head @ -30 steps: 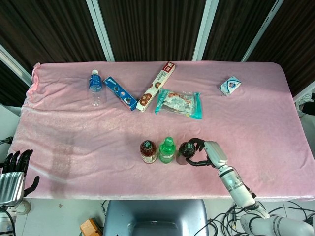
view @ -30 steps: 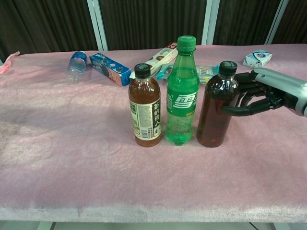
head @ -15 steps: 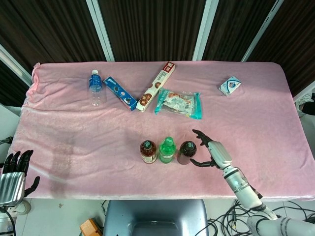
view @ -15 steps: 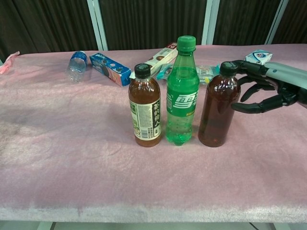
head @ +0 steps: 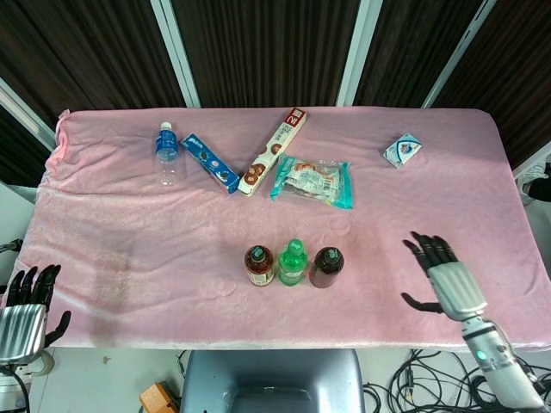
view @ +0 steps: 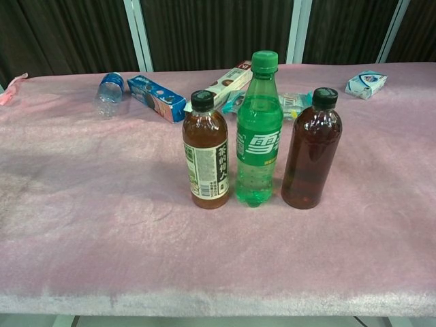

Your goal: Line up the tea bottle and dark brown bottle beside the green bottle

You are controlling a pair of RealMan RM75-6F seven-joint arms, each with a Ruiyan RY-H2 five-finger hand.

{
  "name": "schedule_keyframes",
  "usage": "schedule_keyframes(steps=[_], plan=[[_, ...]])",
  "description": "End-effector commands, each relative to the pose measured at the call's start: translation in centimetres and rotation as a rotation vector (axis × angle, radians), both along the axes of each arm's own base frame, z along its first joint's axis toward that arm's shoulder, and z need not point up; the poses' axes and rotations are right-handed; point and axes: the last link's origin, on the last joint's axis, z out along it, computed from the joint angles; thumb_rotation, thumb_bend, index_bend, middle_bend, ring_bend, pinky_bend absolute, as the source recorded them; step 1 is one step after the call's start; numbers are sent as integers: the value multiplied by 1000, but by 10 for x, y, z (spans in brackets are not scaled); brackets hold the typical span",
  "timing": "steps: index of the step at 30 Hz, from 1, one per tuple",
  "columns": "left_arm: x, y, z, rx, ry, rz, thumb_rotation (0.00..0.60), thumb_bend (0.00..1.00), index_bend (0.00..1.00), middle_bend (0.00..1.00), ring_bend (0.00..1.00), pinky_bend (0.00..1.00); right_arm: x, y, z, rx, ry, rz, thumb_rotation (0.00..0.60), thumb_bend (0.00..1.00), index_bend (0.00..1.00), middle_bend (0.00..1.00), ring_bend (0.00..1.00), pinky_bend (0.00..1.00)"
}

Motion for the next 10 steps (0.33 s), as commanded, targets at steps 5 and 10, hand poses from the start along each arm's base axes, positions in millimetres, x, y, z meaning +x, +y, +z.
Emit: schedule_keyframes(steps=[5,10], plan=[[4,-2,-4,-10,13,-18,600,334,0,96,0,0,-38,56,44,-212,105,-125,600,355,0,0,0,96],[4,-3,-4,-6,12,-15,600,334,0,97,0,0,-40,52,35,-145,129,-133,600,355,0,0,0,96]])
